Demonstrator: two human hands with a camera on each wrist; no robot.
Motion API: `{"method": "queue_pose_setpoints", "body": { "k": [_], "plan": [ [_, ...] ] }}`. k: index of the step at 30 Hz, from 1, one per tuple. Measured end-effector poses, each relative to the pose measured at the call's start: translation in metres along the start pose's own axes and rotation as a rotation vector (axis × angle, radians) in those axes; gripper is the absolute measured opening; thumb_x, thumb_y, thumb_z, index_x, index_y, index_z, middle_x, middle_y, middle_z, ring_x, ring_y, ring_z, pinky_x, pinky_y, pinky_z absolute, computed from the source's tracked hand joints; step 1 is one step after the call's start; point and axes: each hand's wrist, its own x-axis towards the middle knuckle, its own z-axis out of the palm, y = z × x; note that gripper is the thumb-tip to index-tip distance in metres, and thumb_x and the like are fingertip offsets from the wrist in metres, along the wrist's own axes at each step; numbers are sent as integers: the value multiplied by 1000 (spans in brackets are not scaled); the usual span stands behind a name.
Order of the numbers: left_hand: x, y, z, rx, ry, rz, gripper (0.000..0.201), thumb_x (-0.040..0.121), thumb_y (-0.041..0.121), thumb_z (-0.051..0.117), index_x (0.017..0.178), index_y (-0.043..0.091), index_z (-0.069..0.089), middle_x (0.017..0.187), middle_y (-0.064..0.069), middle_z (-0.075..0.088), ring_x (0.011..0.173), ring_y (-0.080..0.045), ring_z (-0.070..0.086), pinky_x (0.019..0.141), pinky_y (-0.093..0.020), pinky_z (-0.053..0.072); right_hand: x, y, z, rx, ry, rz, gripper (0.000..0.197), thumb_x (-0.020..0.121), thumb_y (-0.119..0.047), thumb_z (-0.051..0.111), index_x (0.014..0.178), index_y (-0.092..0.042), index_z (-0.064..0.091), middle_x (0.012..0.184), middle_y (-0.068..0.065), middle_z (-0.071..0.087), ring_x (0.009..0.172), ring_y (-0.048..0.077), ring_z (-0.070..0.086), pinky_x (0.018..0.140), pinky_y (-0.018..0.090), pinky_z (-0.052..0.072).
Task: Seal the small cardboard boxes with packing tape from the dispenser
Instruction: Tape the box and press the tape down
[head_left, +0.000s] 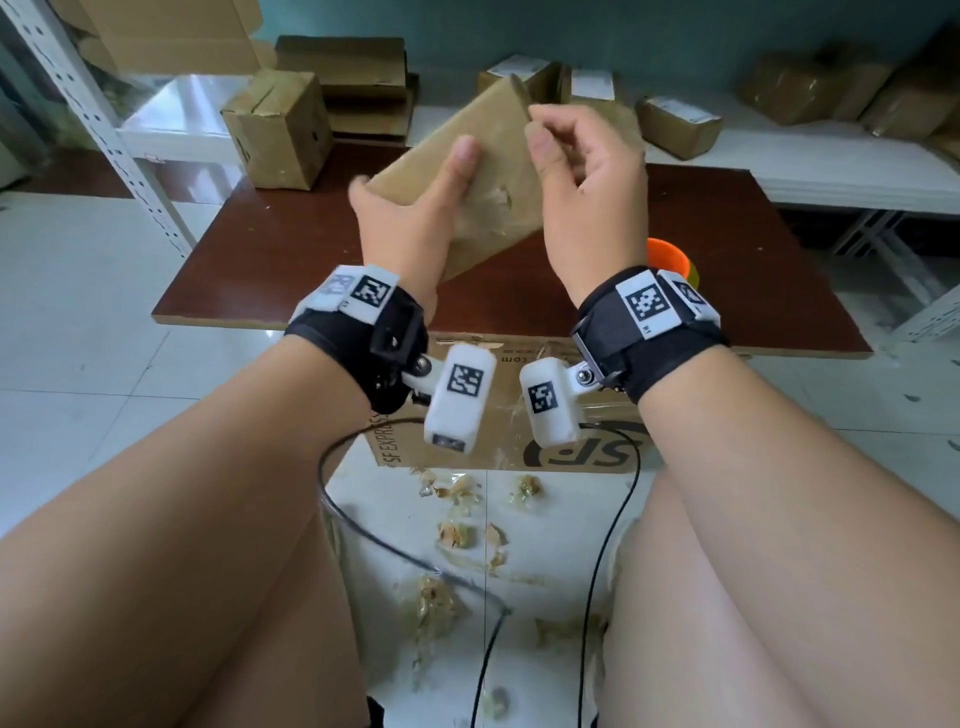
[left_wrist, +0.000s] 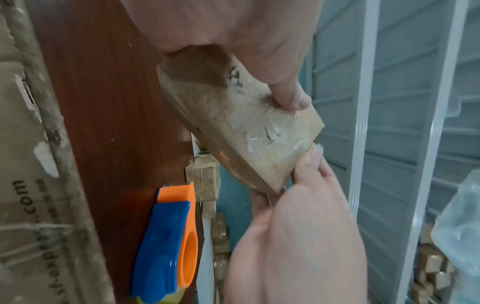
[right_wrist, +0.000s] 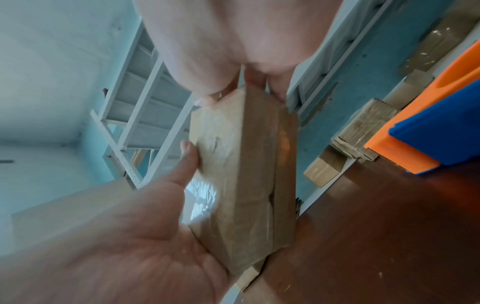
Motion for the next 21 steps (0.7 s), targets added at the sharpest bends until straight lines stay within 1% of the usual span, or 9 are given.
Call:
{"method": "queue_pose_setpoints", "body": {
  "k": [1, 3, 5, 7, 12, 15, 17, 19, 21],
  "plan": [
    [3, 1, -2, -18, -4, -40, 106, 65, 69, 92, 145, 13, 50, 126, 4, 71, 111, -10, 73, 95, -38, 63, -1, -2, 0, -4, -57, 6, 36, 101, -33, 66, 129, -11, 72, 122, -10, 74, 114, 2, 67, 101, 35, 56],
    [6, 5, -3, 48, 41, -37, 72, 81, 66, 82, 127, 17, 57, 108, 12, 68, 93, 0, 70, 83, -24, 62, -4, -7, -2, -73, -170, 22, 60, 93, -44, 74, 145, -19, 62, 142, -7, 66, 128, 1, 59, 110, 27, 50],
    [9, 5, -5, 126, 68, 11, 62, 90, 65, 74, 128, 19, 57, 107, 15, 65, 91, 5, 65, 74, -15, 57, -7, -8, -5, -180, -238, 17, 82, 85, -45, 83, 156, -25, 49, 151, -9, 58, 134, 0, 52, 111, 15, 42],
    [11, 3, -6, 144, 67, 10, 55, 93, 64, 70, 124, 21, 59, 108, 11, 68, 94, 0, 68, 76, -18, 58, -7, -6, -5, -209, -267, 16, 88, 84, -42, 85, 160, -27, 43, 153, -9, 56, 137, 1, 50, 111, 14, 39],
    [11, 4, -10, 205, 66, -25, 55, 100, 65, 60, 131, 20, 61, 116, 6, 70, 104, -11, 70, 92, -33, 62, 1, 5, -1, -73, -318, 100, 73, 97, -31, 74, 161, -25, 42, 156, -7, 55, 140, 3, 51, 118, 24, 42],
    [8, 0, -9, 172, -14, 35, 53, 91, 59, 77, 129, 23, 63, 117, 8, 73, 105, -9, 73, 94, -36, 63, 5, 13, -2, 18, -319, 138, 66, 100, -21, 67, 161, -20, 42, 159, -3, 51, 146, 5, 47, 123, 34, 39],
    [5, -3, -8, 135, -53, 92, 67, 79, 56, 89, 131, 26, 59, 122, 8, 73, 109, -6, 73, 92, -36, 64, 4, 13, 0, 75, -298, 181, 63, 101, -18, 62, 161, -16, 42, 159, -1, 51, 146, 7, 47, 123, 37, 39],
    [7, -4, -8, 115, -62, 123, 72, 77, 57, 89, 134, 28, 56, 125, 8, 72, 112, -8, 73, 95, -40, 63, 1, 11, 2, 90, -249, 209, 63, 101, -24, 64, 160, -12, 43, 155, -2, 56, 141, 3, 51, 120, 35, 43],
    [10, -5, -8, 122, -83, 160, 64, 81, 59, 83, 132, 31, 57, 124, 10, 74, 113, -9, 74, 98, -43, 61, -3, 10, 5, 43, -185, 195, 72, 94, -36, 75, 158, -15, 47, 147, -7, 62, 132, -2, 57, 114, 28, 48]
  ]
}}
